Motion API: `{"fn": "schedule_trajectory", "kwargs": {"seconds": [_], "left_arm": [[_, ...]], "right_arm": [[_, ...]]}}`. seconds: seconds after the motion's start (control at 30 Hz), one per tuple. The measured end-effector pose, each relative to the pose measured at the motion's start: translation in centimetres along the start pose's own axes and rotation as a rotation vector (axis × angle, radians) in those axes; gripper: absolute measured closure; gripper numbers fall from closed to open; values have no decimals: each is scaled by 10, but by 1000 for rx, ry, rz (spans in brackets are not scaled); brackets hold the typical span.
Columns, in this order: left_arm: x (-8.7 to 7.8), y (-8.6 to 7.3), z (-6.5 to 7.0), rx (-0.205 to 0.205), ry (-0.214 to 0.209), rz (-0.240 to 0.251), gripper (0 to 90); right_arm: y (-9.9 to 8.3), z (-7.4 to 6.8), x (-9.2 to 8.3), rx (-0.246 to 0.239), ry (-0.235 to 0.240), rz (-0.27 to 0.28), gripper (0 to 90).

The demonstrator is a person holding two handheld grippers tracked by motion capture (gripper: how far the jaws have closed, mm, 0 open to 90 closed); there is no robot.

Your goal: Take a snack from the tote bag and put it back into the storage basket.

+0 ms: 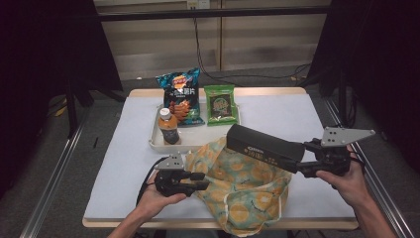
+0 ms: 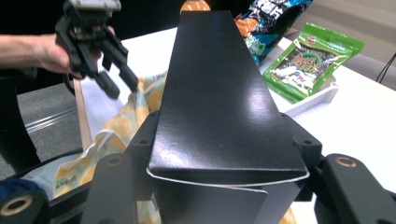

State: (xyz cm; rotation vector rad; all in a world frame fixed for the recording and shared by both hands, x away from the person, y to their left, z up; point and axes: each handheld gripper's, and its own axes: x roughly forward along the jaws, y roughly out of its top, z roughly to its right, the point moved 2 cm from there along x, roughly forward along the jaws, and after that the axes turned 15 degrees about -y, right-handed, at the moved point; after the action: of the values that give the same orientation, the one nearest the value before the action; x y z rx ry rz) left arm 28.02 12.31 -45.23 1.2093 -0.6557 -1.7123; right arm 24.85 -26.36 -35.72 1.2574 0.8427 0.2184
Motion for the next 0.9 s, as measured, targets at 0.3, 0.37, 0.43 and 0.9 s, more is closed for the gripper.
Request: {"fn": "schedule_trajectory", "kwargs": {"seconds": [0.3,0.37,0.43,0.9], "left_arm": [[-13,1,5,10,11,30,636],[-17,3,6,15,17,46,637],[-20,7,6,18,23,64,618],[-11,25,-31,1,64,102,363]], "right_arm": [[21,8,-1,-16,0,27,433],[23,12,-1,-13,-11,32,433],[26,16,1,-16,-19,29,433],[31,37,57,1,-4,8,433]]}}
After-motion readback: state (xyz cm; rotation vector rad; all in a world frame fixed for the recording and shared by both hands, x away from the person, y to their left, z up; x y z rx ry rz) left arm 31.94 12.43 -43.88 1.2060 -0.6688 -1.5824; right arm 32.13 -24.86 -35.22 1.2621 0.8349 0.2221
